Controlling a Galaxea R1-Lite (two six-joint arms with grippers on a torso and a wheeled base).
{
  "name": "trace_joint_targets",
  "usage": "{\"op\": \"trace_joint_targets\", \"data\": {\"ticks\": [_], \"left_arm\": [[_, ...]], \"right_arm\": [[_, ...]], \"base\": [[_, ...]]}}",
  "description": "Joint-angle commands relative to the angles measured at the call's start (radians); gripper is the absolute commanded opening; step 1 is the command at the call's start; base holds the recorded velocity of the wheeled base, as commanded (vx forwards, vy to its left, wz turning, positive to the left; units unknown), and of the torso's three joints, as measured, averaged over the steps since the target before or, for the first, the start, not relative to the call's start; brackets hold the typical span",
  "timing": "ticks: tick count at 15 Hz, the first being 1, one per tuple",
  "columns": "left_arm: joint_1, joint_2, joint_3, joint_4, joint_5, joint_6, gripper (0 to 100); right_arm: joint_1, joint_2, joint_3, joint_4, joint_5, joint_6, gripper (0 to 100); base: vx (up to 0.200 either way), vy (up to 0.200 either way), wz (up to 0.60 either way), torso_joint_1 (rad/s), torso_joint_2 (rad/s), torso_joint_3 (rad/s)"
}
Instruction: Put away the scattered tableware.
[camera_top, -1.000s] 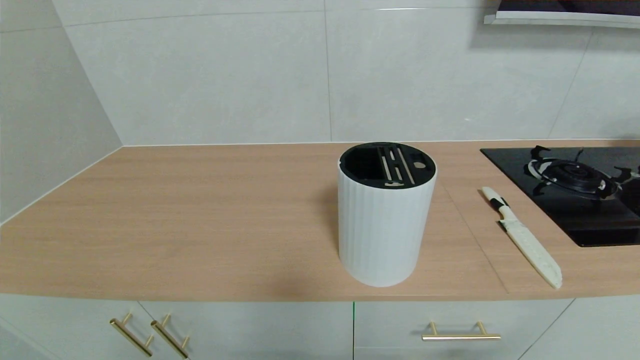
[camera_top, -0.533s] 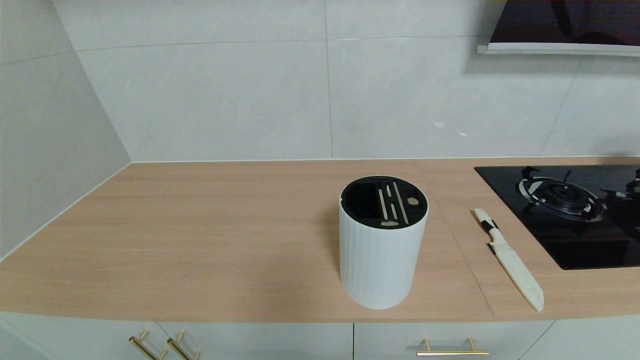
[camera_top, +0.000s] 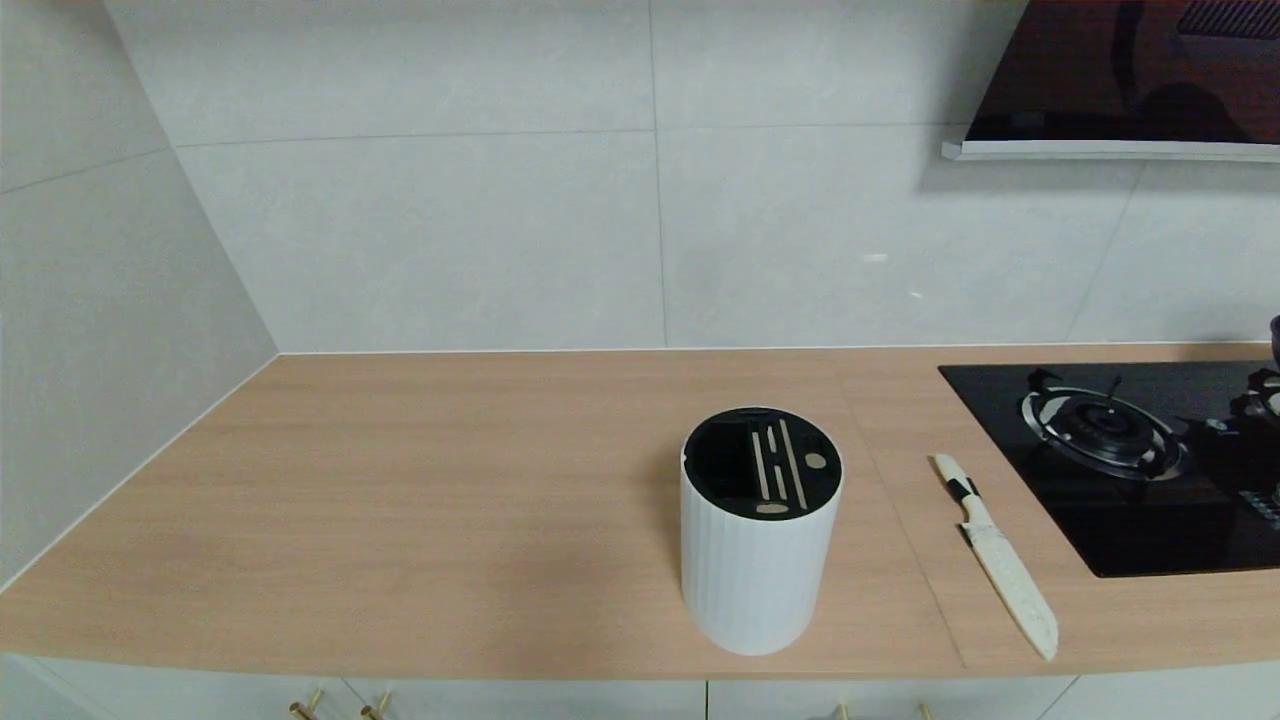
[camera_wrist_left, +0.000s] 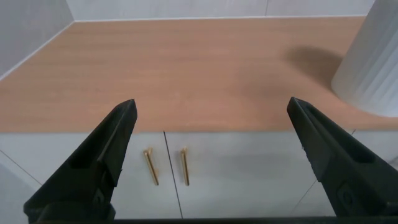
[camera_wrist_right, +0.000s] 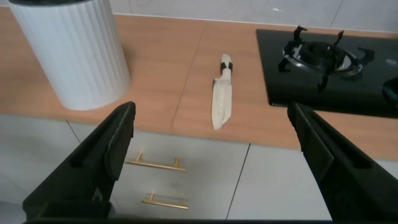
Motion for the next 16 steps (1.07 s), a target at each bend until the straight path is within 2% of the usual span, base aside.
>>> {"op": "trace_joint_targets", "data": {"ticks": [1, 7, 10, 16], "left_arm": [[0.0, 0.0, 0.0, 0.0, 0.0, 0.0, 100], [0.0, 0.0, 0.0, 0.0, 0.0, 0.0, 100], [0.0, 0.0, 0.0, 0.0, 0.0, 0.0, 100], [0.0, 0.0, 0.0, 0.0, 0.0, -0.002, 100]], "right_arm": [[0.0, 0.001, 0.0, 0.0, 0.001, -0.002, 100], [0.0, 0.001, 0.0, 0.0, 0.001, -0.002, 100], [0.0, 0.001, 0.0, 0.0, 0.001, 0.0, 100], [0.0, 0.001, 0.0, 0.0, 0.001, -0.003, 100]], "base": [[0.0, 0.0, 0.0, 0.193, -0.37, -0.193], [0.0, 0.0, 0.0, 0.026, -0.05, -0.024], [0.0, 0.0, -0.6, 0.004, 0.0, 0.001], [0.0, 0.0, 0.0, 0.0, 0.0, 0.0]]}}
